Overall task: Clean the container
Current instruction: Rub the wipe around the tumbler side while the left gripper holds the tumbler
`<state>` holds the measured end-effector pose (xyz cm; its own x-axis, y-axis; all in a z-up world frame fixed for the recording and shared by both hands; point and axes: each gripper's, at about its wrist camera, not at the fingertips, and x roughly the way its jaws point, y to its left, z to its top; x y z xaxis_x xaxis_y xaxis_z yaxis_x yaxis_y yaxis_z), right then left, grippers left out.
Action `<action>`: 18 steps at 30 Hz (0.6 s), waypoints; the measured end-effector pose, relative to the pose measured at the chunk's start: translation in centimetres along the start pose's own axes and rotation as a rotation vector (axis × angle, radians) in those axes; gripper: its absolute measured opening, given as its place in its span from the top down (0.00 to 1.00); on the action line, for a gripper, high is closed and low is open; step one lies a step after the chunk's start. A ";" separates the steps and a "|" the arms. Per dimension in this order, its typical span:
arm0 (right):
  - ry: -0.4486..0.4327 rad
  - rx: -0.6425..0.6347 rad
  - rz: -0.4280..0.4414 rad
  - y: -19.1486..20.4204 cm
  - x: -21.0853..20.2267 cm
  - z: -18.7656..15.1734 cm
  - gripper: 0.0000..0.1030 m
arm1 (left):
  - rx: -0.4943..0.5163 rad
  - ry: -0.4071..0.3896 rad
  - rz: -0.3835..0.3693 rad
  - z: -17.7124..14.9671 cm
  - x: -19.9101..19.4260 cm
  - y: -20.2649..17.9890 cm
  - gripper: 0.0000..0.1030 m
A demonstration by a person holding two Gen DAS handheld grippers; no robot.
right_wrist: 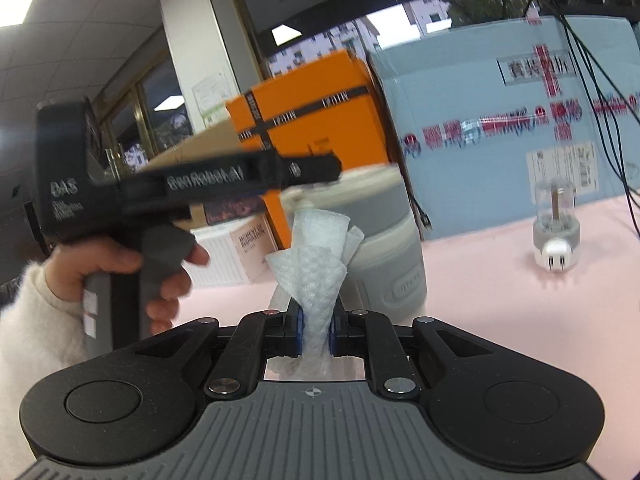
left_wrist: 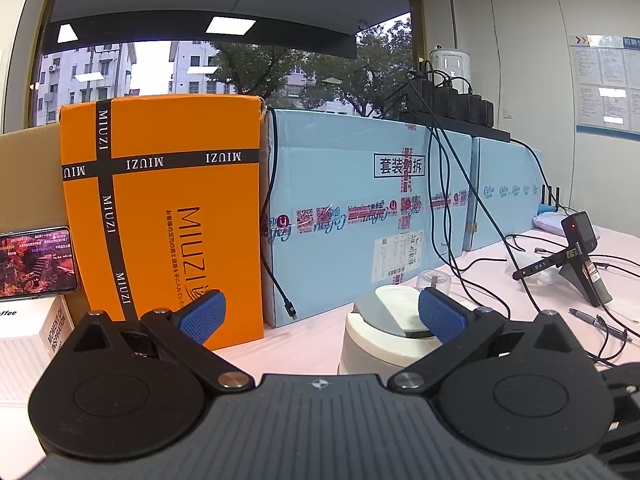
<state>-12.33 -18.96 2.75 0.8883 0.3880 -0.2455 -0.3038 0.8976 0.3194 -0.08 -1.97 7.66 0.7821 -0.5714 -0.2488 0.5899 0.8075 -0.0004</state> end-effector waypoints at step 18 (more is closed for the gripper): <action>0.073 0.025 -0.020 -0.8 1.6 -1.1 0.89 | -0.003 -0.001 -0.001 -0.1 -0.1 -0.1 0.00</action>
<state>-11.07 -18.84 1.06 0.8661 0.3855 -0.3182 -0.2772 0.9001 0.3360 -0.25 -2.02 7.56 0.7815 -0.5727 -0.2475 0.5904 0.8071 -0.0036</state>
